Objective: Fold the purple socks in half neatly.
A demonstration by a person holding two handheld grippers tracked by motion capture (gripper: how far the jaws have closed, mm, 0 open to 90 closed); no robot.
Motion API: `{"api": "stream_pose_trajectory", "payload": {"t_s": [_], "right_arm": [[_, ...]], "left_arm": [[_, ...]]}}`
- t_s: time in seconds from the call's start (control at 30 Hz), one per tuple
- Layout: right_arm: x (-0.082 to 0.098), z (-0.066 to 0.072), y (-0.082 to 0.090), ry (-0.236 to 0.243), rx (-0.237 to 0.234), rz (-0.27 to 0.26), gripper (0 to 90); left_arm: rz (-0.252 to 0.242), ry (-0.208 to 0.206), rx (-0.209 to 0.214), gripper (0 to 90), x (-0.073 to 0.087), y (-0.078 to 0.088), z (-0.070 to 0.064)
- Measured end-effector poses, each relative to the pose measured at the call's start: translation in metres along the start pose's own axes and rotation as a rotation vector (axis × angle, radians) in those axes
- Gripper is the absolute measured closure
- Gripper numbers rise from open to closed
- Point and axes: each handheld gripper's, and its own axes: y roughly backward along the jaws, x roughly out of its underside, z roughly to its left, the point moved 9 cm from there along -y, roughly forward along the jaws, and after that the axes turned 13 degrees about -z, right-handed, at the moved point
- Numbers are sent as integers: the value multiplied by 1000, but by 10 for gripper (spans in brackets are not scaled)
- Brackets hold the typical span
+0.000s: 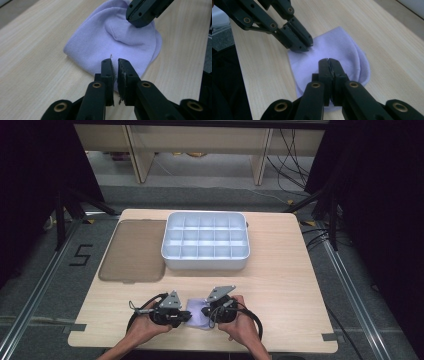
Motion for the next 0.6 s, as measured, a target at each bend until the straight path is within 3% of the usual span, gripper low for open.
{"api": "stream_pose_trajectory", "payload": {"t_s": [0.03,0.07,0.1,0.17,0.2,0.23,0.3,0.4,0.47,0.5,0.6], "right_arm": [[1,-1,-1,-7,30,0,890],[1,0,1,-9,20,13,890],[1,1,1,-10,11,11,890],[3,3,-1,-8,8,21,890],[5,4,-4,0,5,19,890],[7,5,-3,-3,4,39,890],[11,8,-8,8,-9,48,890],[15,13,-12,14,-20,76,891],[15,15,-13,22,-20,79,891],[15,15,-14,23,-12,73,891],[15,18,-15,30,-16,80,892]], "left_arm": [[-17,42,-10,815,-1,-1,-2],[-16,29,-12,811,-1,0,0],[-19,41,-20,809,-1,1,1],[-3,2,-22,803,0,3,7],[-1,24,-36,797,1,3,8],[7,20,-41,796,3,3,10],[-15,62,-40,787,3,1,10],[-4,37,-51,758,2,6,16],[-36,103,-59,731,-1,7,15],[-28,96,-59,699,-1,10,16],[-30,161,-64,613,1,14,15]]}}
